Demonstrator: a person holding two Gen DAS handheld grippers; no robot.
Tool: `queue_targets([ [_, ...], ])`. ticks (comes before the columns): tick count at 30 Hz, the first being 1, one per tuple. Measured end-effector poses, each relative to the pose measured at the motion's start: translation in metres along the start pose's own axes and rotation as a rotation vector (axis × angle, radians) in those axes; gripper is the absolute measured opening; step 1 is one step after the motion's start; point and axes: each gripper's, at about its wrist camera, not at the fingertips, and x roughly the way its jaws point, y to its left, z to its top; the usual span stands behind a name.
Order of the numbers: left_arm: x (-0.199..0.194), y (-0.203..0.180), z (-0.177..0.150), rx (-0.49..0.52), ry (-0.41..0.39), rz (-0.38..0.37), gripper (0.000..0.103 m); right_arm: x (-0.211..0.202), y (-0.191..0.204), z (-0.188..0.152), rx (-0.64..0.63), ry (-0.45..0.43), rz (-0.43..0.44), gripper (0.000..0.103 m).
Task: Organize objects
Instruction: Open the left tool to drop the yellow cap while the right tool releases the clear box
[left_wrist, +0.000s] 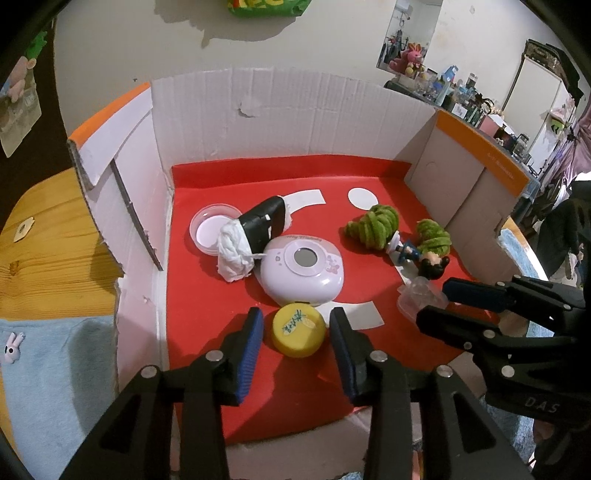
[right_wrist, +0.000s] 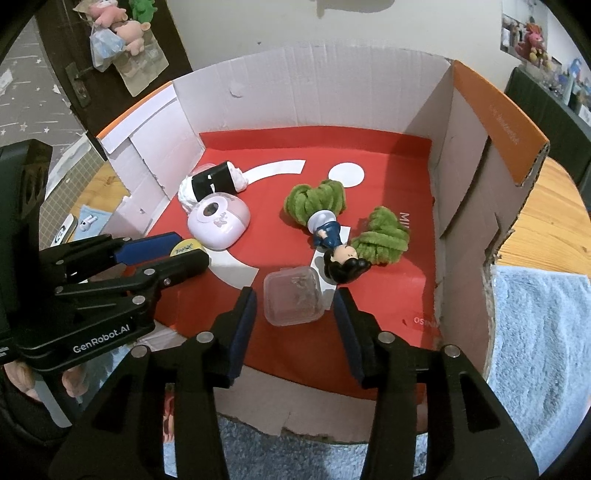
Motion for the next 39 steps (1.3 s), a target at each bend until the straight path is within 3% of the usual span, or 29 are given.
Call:
queue_targets([
  [11, -0.004, -0.001, -0.001, 0.001, -0.008, 0.004, 0.044, -0.005, 0.003, -0.002, -0.003, -0.011, -0.003, 0.043],
  [19, -0.011, -0.001, -0.004, 0.0, -0.021, 0.012, 0.05, -0.009, 0.006, -0.005, -0.013, -0.02, -0.005, 0.049],
  [24, -0.017, -0.002, -0.007, 0.0, -0.028, 0.015, 0.05, -0.015, 0.007, -0.007, -0.014, -0.028, -0.007, 0.05],
  [30, -0.021, -0.003, -0.01, 0.001, -0.036, 0.016, 0.05, -0.021, 0.011, -0.01, -0.021, -0.038, -0.005, 0.058],
  [39, -0.028, -0.008, -0.014, 0.008, -0.053, 0.023, 0.058, -0.028, 0.012, -0.015, -0.021, -0.05, -0.008, 0.059],
])
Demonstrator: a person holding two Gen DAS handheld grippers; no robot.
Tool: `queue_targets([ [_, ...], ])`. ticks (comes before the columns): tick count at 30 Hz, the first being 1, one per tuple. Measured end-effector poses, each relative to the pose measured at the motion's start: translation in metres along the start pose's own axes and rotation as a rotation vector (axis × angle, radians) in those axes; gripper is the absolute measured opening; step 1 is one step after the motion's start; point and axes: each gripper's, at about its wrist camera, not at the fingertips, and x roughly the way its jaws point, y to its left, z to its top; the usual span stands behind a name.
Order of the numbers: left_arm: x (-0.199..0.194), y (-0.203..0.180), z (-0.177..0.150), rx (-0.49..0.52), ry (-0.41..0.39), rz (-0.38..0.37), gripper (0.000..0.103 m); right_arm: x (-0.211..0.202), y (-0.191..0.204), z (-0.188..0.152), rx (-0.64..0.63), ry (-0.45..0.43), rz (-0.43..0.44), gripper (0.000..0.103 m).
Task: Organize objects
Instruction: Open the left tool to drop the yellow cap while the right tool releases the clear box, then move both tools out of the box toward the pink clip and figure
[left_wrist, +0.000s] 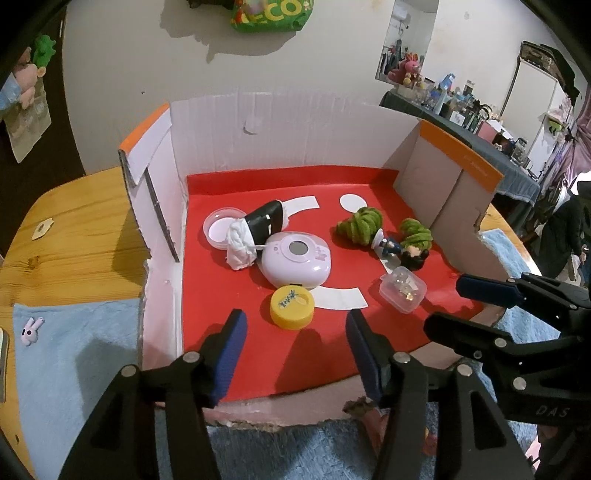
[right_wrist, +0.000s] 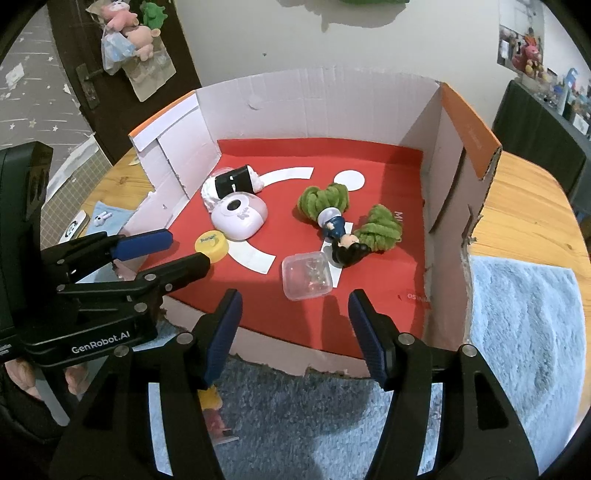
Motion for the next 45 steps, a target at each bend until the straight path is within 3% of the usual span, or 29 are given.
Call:
queue_targets([
  [8, -0.007, 0.0, -0.003, -0.002, -0.009, 0.006, 0.058, -0.01, 0.004, -0.004, -0.006, -0.018, 0.001, 0.065],
  [12, -0.011, -0.001, -0.006, -0.002, -0.017, 0.012, 0.065, -0.013, 0.005, -0.006, -0.008, -0.023, -0.001, 0.065],
  [20, -0.018, -0.002, -0.01, -0.007, -0.027, 0.015, 0.067, -0.022, 0.008, -0.01, -0.011, -0.035, -0.002, 0.07],
  [30, -0.031, -0.003, -0.017, -0.013, -0.052, 0.028, 0.077, -0.036, 0.013, -0.017, -0.016, -0.055, -0.009, 0.072],
  [45, -0.05, -0.008, -0.032, -0.011, -0.067, 0.037, 0.08, -0.052, 0.021, -0.034, -0.027, -0.073, -0.022, 0.072],
])
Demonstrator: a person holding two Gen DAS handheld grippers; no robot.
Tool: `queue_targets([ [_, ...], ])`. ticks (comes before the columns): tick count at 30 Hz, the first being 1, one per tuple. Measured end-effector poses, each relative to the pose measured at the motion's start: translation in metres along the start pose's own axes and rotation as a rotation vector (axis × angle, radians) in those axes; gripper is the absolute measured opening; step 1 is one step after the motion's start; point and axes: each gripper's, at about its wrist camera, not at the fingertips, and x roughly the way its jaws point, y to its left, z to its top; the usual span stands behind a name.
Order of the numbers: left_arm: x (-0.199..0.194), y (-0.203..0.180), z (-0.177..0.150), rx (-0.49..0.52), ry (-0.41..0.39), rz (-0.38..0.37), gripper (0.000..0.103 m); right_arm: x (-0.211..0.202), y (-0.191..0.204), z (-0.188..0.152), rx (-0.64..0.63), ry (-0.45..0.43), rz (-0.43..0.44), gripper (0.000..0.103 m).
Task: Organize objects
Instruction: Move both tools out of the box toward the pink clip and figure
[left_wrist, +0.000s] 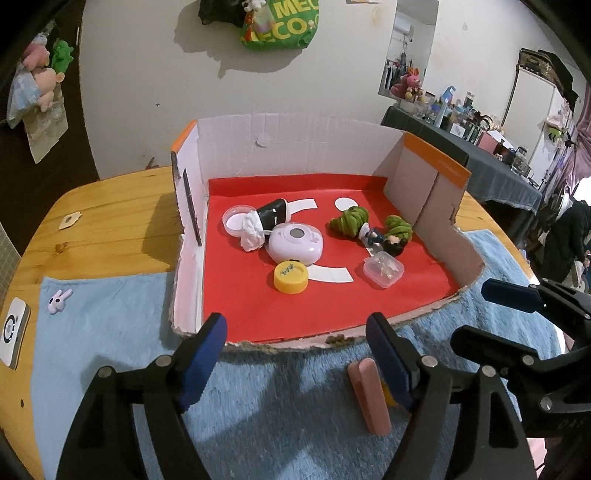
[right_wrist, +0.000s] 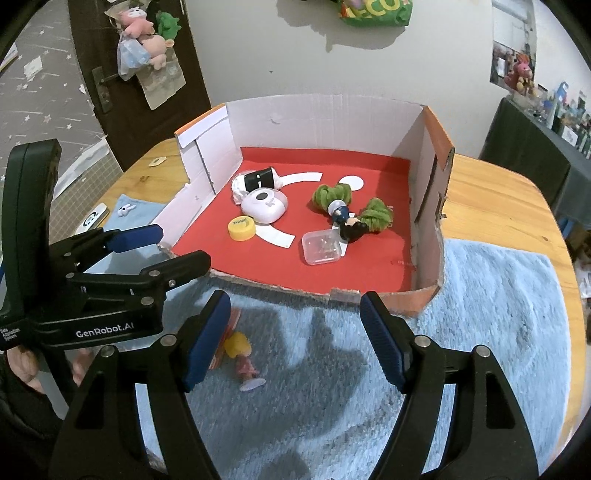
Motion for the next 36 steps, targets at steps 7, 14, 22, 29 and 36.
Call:
queue_targets([
  [7, -0.006, -0.002, -0.005, 0.003, -0.002, 0.001, 0.08, -0.007, 0.004, -0.008, -0.006, -0.004, -0.001, 0.072],
  [14, -0.01, -0.004, -0.012, 0.004, -0.002, 0.002, 0.08, -0.009, 0.005, -0.016, -0.006, -0.003, 0.0, 0.072],
  [22, -0.016, -0.01, -0.031, 0.006, 0.008, 0.004, 0.08, -0.013, 0.004, -0.032, 0.003, -0.003, 0.009, 0.072],
  [29, -0.018, -0.014, -0.038, 0.006, 0.013, -0.001, 0.08, -0.015, 0.007, -0.042, -0.012, 0.004, 0.006, 0.072],
  [36, -0.023, -0.02, -0.045, 0.013, 0.007, -0.004, 0.079, -0.019, 0.007, -0.052, -0.023, 0.001, 0.001, 0.071],
])
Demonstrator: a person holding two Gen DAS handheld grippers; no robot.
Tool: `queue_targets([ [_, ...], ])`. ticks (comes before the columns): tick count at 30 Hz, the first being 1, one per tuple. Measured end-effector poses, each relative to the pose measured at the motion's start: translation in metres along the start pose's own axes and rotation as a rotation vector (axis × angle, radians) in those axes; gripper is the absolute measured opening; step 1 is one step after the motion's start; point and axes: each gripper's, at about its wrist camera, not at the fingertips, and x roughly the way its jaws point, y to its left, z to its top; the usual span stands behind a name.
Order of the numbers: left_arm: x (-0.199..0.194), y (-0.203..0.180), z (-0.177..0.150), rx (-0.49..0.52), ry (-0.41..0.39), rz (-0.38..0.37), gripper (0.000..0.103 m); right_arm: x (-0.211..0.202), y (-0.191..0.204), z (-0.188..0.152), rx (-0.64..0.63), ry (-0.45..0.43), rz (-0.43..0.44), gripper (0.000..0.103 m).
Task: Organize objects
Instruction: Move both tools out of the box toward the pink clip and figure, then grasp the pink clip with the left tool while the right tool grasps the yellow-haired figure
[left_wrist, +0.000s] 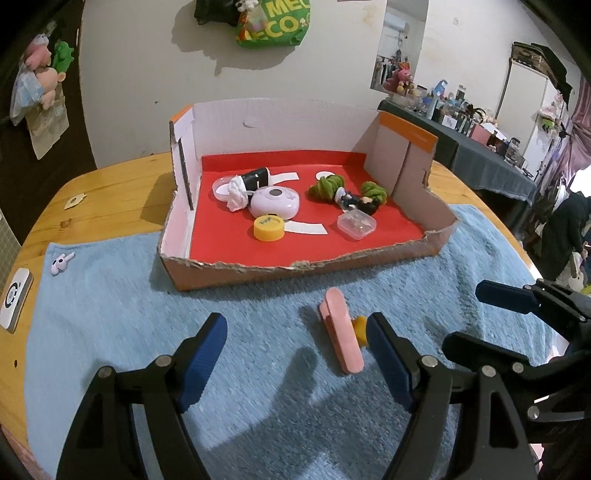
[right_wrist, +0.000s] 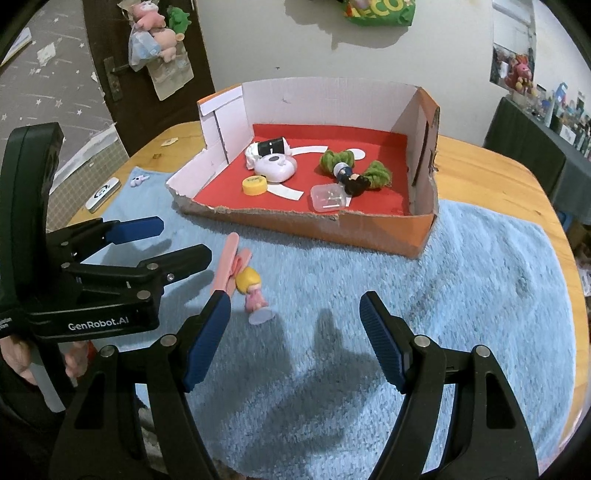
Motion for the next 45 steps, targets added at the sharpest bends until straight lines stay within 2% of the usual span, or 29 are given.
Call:
queue_targets([
  [3, 0.0, -0.001, -0.004, -0.002, 0.005, -0.005, 0.079, 0.0, 0.0, -0.005, -0.004, 0.006, -0.001, 0.068],
  [7, 0.002, -0.004, -0.01, 0.004, 0.018, -0.02, 0.072, 0.002, 0.0, -0.011, -0.006, 0.019, -0.001, 0.062],
  [9, 0.002, -0.006, -0.012, 0.006, 0.022, -0.027, 0.072, 0.002, -0.001, -0.014, -0.005, 0.021, -0.001, 0.06],
  [21, 0.014, -0.016, -0.024, 0.025, 0.057, -0.046, 0.067, 0.005, -0.009, -0.021, 0.014, 0.034, -0.01, 0.06],
  [24, 0.021, -0.014, -0.025, 0.018, 0.073, -0.043, 0.063, 0.007, -0.008, -0.021, 0.012, 0.039, -0.007, 0.06],
  [32, 0.023, -0.003, -0.023, 0.002, 0.065, -0.032, 0.061, 0.016, -0.001, -0.019, -0.006, 0.054, 0.009, 0.06],
  [34, 0.024, -0.003, -0.023, 0.006, 0.066, -0.035, 0.056, 0.019, 0.002, -0.018, -0.016, 0.058, 0.015, 0.057],
  [38, 0.025, -0.002, -0.021, 0.012, 0.064, -0.042, 0.055, 0.026, 0.007, -0.015, -0.032, 0.071, 0.025, 0.054],
  [42, 0.026, -0.003, -0.019, 0.019, 0.063, -0.064, 0.049, 0.032, 0.008, -0.013, -0.042, 0.08, 0.032, 0.05],
  [45, 0.028, -0.006, -0.018, 0.032, 0.062, -0.072, 0.049, 0.036, 0.009, -0.012, -0.051, 0.083, 0.038, 0.047],
])
